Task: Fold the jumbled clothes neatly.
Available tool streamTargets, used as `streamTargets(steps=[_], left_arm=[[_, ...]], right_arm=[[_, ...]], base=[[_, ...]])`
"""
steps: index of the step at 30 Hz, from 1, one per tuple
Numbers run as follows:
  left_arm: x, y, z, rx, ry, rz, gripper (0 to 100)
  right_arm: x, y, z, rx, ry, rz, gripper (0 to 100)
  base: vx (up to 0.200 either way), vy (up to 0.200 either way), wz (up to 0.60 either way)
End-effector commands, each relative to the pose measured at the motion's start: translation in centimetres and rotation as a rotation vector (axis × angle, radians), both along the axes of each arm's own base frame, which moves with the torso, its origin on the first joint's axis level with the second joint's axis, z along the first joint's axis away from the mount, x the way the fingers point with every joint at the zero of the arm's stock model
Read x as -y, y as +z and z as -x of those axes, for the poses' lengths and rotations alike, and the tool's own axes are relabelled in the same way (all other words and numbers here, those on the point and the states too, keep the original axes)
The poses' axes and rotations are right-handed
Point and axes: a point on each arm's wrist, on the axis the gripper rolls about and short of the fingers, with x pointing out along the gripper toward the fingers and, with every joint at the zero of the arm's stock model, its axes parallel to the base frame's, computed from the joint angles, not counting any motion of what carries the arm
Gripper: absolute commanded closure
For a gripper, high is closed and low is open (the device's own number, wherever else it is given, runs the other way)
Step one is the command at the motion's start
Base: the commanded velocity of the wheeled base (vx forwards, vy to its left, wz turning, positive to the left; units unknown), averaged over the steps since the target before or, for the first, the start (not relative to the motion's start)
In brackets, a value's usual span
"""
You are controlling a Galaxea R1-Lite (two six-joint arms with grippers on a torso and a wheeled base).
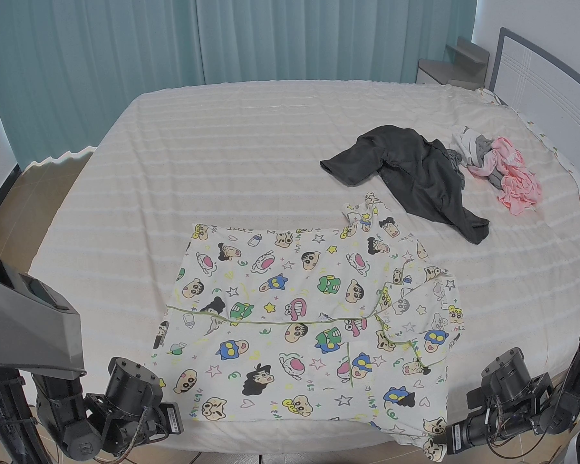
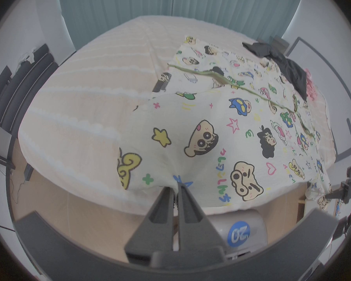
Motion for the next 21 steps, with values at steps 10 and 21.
streamTargets(steps=[10, 21], left_arm=[[-0.7, 1.3, 2.2, -0.108, -0.043, -0.012, 100], [-0.4, 1.7, 2.0, -0.117, -0.049, -0.002, 100]], right_arm=[[0.8, 0.6, 1.6, -0.067, 0.016, 0.019, 100], [1.2, 1.6, 2.5, -0.082, 0.029, -0.025, 100]], base=[[0.0, 0.0, 0.0], [0.0, 0.0, 0.0]])
